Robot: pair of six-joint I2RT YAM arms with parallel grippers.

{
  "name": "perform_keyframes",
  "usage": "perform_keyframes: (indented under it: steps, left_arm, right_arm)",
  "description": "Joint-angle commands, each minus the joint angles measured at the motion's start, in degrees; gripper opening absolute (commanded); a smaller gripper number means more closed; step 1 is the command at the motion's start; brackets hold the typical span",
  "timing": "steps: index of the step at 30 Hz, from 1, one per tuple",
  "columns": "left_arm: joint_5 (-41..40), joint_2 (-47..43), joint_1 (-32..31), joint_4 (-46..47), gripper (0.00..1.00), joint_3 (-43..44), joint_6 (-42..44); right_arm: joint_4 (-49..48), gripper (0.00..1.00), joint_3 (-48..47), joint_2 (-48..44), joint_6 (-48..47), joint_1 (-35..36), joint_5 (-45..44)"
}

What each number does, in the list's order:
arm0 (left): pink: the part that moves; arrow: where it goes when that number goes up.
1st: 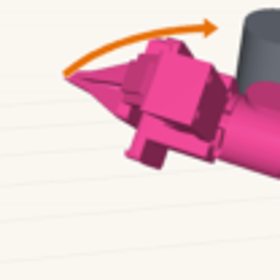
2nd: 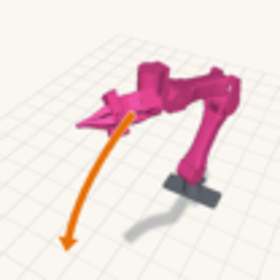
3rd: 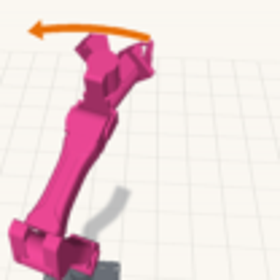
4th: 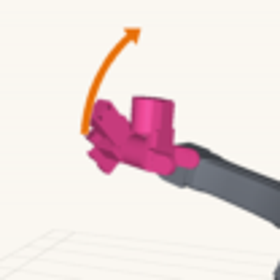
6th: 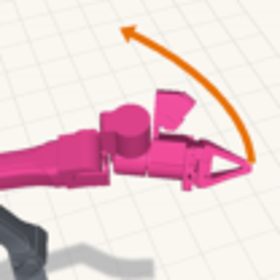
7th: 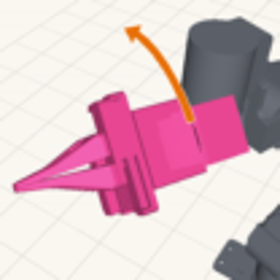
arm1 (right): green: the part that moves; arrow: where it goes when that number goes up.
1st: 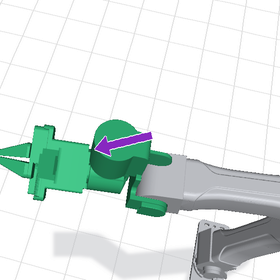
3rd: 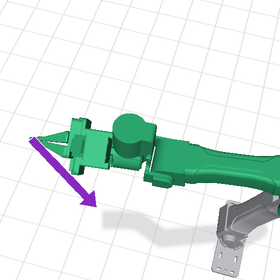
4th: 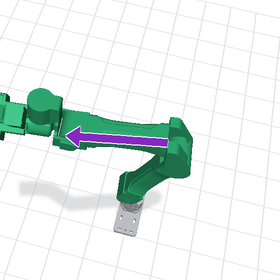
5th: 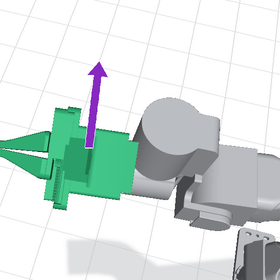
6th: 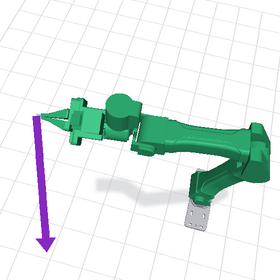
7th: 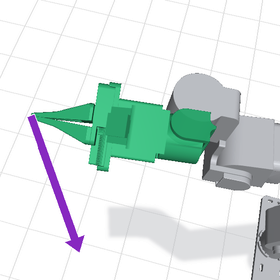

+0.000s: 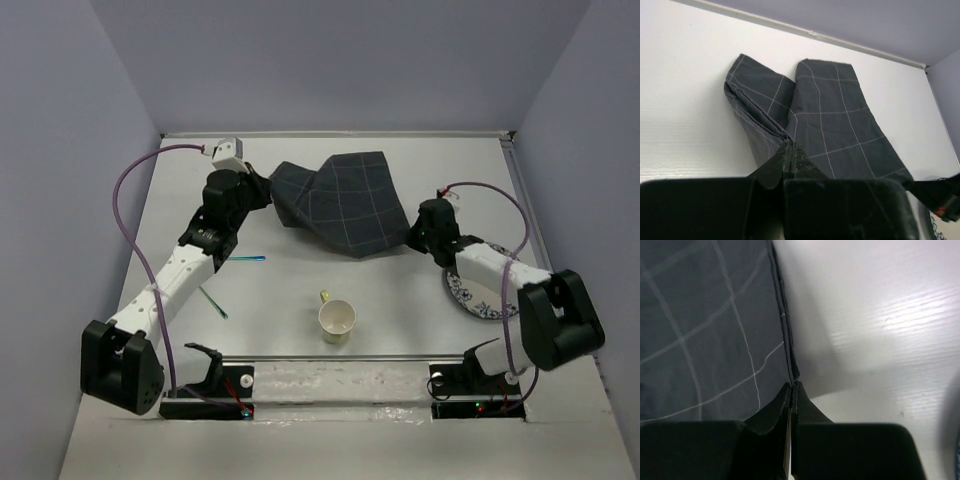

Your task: Set the dinner table for one person

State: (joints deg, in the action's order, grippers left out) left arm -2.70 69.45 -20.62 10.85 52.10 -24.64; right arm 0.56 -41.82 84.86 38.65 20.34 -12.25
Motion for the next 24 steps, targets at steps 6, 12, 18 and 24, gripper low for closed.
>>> perform_keyframes:
  steps: [6,12,18,24]
  left_arm:
    - [-8.1,-15.12,-0.3,2.33,0.0,6.43,2.41]
    - [-6.53,-19.61,-0.38,1.89,0.0,12.5,0.65]
    - [-6.26,-16.46,-0.38,1.71,0.0,14.17,0.47]
    - [-7.14,-9.52,0.4,3.65,0.0,15.05,0.65]
  right_arm:
    - [12.7,0.0,-13.42,-31.66,-11.49,-0.04,-6.99]
    - [18.78,0.0,-26.89,-34.85,-14.66,-0.04,-6.38]
    - [18.87,0.0,-33.67,-30.21,-16.86,-0.04,-8.05]
    - [16.76,0.0,-36.92,-20.99,-18.88,-0.04,-9.02]
